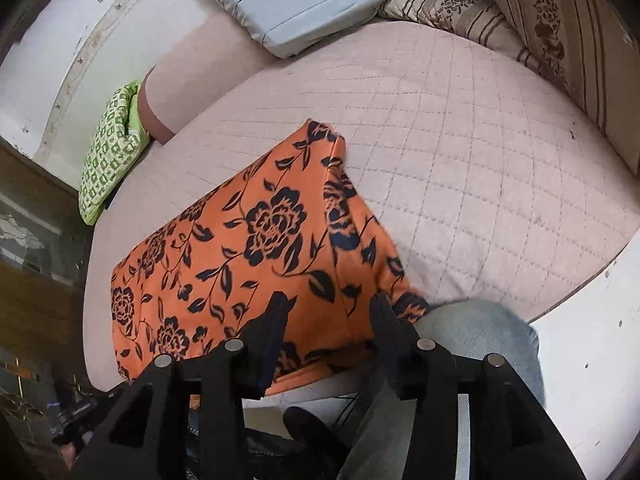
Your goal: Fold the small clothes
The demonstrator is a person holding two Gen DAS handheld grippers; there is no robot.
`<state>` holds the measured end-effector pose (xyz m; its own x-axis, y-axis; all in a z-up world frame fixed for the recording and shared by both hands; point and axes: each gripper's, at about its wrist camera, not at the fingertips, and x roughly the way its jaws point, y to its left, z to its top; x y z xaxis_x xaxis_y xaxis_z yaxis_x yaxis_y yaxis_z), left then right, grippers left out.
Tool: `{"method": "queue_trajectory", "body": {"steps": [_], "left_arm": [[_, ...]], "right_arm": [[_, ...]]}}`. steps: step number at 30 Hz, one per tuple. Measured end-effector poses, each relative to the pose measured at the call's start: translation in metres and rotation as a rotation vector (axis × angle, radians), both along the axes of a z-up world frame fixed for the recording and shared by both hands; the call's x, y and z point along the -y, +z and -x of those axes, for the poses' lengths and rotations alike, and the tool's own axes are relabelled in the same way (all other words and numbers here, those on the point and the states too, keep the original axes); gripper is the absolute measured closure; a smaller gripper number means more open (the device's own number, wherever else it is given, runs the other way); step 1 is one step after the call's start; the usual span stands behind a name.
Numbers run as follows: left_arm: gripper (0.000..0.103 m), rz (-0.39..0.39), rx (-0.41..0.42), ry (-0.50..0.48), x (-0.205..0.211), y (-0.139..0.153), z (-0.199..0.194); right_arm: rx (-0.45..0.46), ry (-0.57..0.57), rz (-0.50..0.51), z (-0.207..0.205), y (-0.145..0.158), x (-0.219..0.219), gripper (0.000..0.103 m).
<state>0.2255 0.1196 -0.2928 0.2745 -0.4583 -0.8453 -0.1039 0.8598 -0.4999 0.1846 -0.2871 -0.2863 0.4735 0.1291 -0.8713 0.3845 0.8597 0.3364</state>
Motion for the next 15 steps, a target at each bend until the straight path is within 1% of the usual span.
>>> {"method": "queue_trajectory", "body": {"steps": [2,4,5,7,8,9,12,13,15], "left_arm": [[0.074,0.013,0.037,0.01,-0.007,0.011,0.008],[0.067,0.013,0.08,0.024,-0.016,0.021,0.007],[0.064,-0.001,0.092,0.036,-0.021,0.024,0.002],[0.062,-0.035,0.11,0.064,-0.028,0.024,-0.01],[0.062,-0.048,0.107,0.073,-0.029,0.021,-0.017],[0.062,-0.068,0.09,0.089,-0.033,0.017,-0.025],[0.062,-0.074,0.073,0.121,-0.04,0.015,-0.036],[0.062,-0.069,0.078,0.126,-0.043,0.017,-0.038],[0.062,-0.084,0.079,0.124,-0.042,0.016,-0.045]], "right_arm": [[-0.032,0.017,-0.012,-0.009,-0.01,-0.001,0.058],[-0.053,0.037,0.01,-0.017,-0.016,-0.005,0.058],[-0.068,0.051,0.019,-0.022,-0.02,-0.007,0.058],[-0.133,0.096,0.04,-0.033,-0.034,-0.013,0.064],[-0.178,0.107,0.065,-0.038,-0.041,-0.016,0.083],[-0.203,0.134,0.096,-0.041,-0.043,-0.021,0.1],[-0.152,0.124,0.131,-0.033,-0.018,-0.022,0.101],[-0.149,0.116,0.147,-0.03,-0.012,-0.02,0.101],[-0.158,0.114,0.151,-0.03,-0.014,-0.016,0.101]]}}
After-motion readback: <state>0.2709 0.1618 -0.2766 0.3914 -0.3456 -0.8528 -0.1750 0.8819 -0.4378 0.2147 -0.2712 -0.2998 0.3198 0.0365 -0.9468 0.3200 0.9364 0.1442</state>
